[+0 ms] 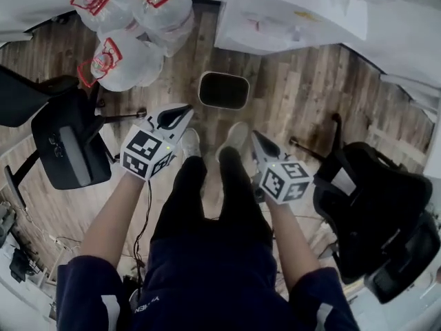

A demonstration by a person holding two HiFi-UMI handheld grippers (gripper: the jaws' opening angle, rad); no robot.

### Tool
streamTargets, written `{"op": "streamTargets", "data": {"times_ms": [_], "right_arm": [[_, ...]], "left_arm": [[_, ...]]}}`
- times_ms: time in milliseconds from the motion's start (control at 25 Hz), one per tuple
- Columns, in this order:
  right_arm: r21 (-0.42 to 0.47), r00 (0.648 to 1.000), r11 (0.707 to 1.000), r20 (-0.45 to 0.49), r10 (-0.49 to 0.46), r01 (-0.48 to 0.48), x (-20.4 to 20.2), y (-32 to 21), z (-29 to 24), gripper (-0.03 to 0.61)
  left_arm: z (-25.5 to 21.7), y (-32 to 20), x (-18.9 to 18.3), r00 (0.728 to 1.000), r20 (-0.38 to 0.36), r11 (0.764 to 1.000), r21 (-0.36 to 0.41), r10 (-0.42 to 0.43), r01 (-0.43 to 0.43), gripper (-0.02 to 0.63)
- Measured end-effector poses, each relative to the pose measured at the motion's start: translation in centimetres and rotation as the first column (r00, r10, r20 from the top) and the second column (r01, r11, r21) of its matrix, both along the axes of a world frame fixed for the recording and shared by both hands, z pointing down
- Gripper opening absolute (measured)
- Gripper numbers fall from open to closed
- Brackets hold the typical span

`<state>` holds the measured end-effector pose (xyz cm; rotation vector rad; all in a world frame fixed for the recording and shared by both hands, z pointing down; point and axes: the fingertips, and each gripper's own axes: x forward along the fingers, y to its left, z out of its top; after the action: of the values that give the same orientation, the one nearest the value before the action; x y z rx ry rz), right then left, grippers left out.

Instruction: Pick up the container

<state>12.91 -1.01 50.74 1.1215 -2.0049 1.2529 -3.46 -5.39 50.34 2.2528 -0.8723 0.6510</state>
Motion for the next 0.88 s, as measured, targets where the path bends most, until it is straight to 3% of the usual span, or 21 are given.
{"op": "streamTargets", "data": {"times_ms": [520, 680, 880], "right_arm": [[-0.188, 0.994, 0.979, -0.097, 0.056, -0.074, 3.7, -2.9, 26.7, 0.020], [-0.228, 0.980, 0.962, -0.162, 0.114, -0.150, 5.2, -2.7, 35.4, 0.085], [-0.288, 0.944, 0.915, -0.252, 0.214, -0.284, 7.1, -0.7, 44.7, 0.164]], "left_arm": [[27.4, -5.4, 1.9, 0.976, 0.166, 0.988, -0.094, 0.140, -0.126, 0.043], [35.5, -6.0, 2.4, 0.959, 0.199, 0.977, -0.115, 0.202, -0.182, 0.086], [44.0, -6.8, 3.3, 0.925, 0.238, 0.951, -0.165, 0.296, -0.262, 0.174]]}}
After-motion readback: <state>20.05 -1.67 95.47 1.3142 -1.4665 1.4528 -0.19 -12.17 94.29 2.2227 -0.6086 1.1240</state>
